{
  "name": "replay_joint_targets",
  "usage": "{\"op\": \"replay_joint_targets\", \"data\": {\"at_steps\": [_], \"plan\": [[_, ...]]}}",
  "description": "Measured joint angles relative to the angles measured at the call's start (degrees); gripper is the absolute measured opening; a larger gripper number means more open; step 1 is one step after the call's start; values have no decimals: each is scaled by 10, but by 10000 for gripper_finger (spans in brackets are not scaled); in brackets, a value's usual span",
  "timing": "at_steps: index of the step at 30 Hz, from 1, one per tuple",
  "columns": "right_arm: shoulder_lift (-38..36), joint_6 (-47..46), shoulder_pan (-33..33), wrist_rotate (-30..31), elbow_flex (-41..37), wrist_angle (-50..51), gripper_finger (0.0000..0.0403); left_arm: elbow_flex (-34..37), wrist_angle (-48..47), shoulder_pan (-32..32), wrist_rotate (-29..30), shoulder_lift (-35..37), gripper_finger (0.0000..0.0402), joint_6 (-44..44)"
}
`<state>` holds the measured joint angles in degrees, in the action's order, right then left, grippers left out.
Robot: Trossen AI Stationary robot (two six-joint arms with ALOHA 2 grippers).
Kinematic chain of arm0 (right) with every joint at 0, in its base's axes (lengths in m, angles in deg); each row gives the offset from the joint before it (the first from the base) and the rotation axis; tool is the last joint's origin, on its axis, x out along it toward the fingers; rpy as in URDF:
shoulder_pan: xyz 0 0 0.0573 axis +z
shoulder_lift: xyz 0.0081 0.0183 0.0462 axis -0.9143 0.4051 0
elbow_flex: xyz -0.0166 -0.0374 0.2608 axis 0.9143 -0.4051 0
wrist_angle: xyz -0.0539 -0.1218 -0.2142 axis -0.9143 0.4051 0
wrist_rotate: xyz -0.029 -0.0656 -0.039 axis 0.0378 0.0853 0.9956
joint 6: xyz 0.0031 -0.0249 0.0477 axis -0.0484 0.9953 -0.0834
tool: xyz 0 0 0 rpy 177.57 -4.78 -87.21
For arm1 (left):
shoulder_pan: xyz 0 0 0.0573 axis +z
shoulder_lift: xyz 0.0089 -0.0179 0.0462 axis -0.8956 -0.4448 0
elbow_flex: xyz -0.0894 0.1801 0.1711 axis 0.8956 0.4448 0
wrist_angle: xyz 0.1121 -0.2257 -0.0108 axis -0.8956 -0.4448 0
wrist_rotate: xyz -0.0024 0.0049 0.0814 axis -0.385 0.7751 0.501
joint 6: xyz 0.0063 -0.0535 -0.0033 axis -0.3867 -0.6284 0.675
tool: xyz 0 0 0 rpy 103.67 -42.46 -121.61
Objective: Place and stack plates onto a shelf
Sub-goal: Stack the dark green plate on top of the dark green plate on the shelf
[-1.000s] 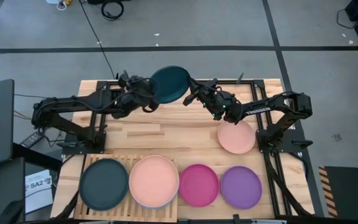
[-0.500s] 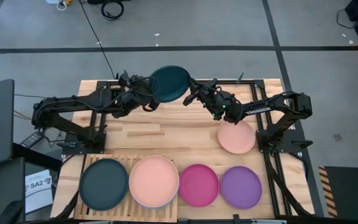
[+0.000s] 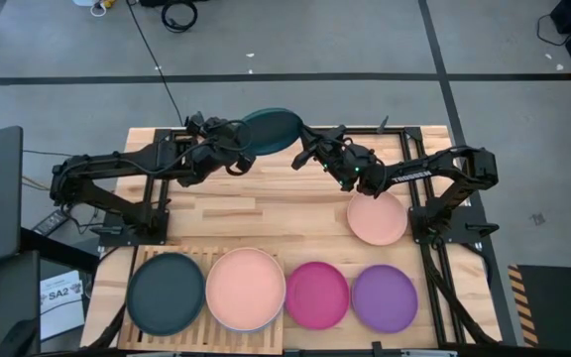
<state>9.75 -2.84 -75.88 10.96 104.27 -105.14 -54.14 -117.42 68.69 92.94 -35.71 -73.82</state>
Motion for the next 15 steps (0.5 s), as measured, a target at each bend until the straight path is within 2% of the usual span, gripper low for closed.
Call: {"op": "replay_joint_targets", "data": {"at_steps": [7,15], "plan": [[0,-3,0,-13,0,1,55,0,-2,0,-1,0,24,1],[-1,-6,1,-37,1,18,140,2,-7,0,-14,-3,24,9]]}}
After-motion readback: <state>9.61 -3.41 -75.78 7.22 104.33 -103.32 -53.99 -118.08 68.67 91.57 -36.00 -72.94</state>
